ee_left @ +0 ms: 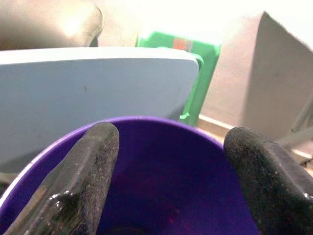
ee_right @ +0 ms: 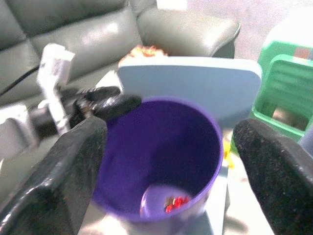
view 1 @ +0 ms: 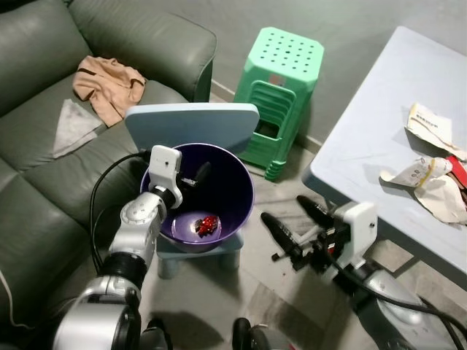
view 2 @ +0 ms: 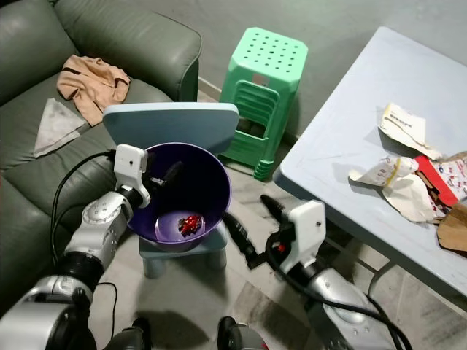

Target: Picking trash to rubbish bin

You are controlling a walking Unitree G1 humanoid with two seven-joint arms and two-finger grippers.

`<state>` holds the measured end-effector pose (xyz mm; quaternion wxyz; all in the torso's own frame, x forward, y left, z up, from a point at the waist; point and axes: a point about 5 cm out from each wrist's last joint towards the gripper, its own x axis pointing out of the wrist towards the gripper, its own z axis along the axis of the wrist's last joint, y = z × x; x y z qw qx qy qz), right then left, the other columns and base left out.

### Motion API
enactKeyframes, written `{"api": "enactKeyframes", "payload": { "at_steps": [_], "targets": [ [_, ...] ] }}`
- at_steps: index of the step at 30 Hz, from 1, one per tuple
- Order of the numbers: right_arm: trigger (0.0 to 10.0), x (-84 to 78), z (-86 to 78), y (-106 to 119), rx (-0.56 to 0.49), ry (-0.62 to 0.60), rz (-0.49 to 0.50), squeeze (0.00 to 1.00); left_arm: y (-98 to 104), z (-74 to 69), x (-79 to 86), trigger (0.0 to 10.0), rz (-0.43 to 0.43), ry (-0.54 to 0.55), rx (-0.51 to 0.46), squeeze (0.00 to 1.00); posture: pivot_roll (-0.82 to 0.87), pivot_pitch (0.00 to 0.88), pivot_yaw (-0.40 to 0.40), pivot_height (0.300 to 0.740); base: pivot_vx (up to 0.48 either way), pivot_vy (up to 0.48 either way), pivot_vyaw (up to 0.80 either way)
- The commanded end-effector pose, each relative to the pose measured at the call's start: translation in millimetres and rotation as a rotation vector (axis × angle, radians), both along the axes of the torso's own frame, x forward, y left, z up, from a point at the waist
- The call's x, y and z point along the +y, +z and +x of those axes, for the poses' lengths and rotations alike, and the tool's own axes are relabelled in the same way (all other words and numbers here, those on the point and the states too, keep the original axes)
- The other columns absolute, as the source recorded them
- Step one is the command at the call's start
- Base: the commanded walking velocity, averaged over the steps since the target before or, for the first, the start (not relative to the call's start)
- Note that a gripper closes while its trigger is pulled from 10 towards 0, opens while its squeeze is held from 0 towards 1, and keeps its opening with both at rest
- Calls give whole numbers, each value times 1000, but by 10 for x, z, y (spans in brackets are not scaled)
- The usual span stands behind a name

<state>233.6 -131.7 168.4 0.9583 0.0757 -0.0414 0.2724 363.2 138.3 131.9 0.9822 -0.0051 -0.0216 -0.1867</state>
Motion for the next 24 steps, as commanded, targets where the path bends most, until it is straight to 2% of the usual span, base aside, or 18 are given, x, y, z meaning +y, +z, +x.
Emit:
{"api": "enactKeyframes", "payload": {
  "at_steps": [1,3,9,20,22,24],
  "targets": [
    [10000,-71,23,-42,4,-47,-8,0,41,-26,-53,10000,-13,-9,-16,0,-7,192,-92,740,0,0,0],
    [10000,-105,145,-14,-31,-93,22,0,162,-107,-92,10000,-62,12,-64,0,26,152,-83,740,0,0,0],
    [10000,-179,358,49,-107,-186,44,0,384,-253,-93,10000,-71,59,-128,0,61,82,-76,740,0,0,0],
    [10000,-329,537,-6,-124,-288,-10,0,399,-379,-46,10000,-93,132,-119,0,84,44,-101,740,0,0,0],
    [10000,-359,581,-97,-86,-311,-78,0,393,-399,-25,10000,-105,160,-112,0,86,43,-108,740,0,0,0],
    [10000,-353,590,-115,-77,-302,-67,0,393,-406,-26,10000,-103,165,-109,0,86,43,-109,740,0,0,0]
  ]
}}
